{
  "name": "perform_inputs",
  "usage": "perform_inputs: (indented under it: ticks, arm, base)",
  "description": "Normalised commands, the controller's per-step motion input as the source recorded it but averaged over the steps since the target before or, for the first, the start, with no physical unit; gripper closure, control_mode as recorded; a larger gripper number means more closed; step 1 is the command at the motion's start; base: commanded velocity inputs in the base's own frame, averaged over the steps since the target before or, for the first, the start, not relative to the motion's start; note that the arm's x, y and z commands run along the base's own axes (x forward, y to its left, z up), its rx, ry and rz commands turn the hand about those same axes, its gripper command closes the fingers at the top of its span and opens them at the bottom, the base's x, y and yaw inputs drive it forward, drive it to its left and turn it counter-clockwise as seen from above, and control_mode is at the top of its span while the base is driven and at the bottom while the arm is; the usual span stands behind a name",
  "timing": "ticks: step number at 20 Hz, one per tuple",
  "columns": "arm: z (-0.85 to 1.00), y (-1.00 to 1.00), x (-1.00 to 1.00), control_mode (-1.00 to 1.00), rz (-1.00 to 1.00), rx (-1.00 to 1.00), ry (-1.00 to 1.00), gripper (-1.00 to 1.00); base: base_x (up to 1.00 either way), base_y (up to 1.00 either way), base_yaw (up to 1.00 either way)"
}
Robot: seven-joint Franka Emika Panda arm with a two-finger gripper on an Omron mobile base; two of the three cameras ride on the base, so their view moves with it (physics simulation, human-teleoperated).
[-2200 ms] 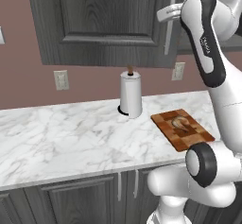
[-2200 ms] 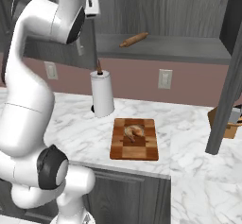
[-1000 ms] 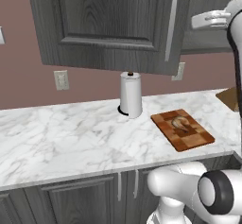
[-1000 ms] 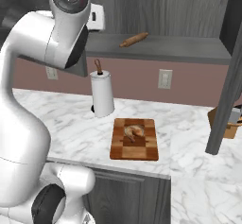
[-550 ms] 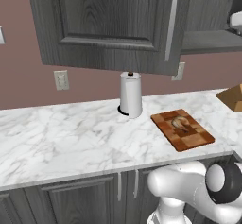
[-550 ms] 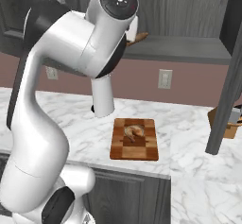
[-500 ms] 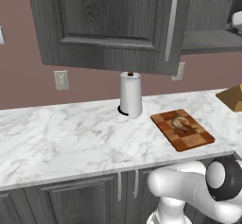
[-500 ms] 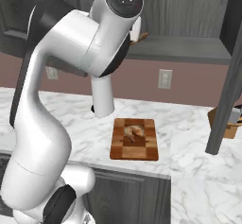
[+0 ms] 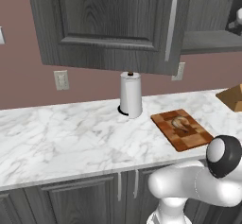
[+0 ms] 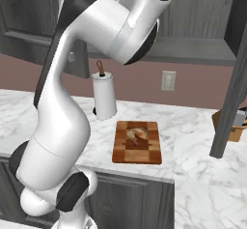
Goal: Open the cabinet, retrieve the rolling pin, and place it next to the meat on the cutting board to prepare for tenderizing.
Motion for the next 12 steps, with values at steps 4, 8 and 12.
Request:
perform_inputs:
  ticks: [4,8,12]
  arm:
    - [-0.45,0.04,0.07,-1.00,0.00,0.07,0.00,-1.00]
    - [-0.41,0.17,0.14,-1.00,0.00,0.08,0.00,-1.00]
    - [-0.23,0.29,0.22,-1.00,0.00,0.07,0.00,-1.00]
  base:
    - [0.00,0.00,0.00]
    - [0.00,0.00,0.00]
    - [0.00,0.00,0.00]
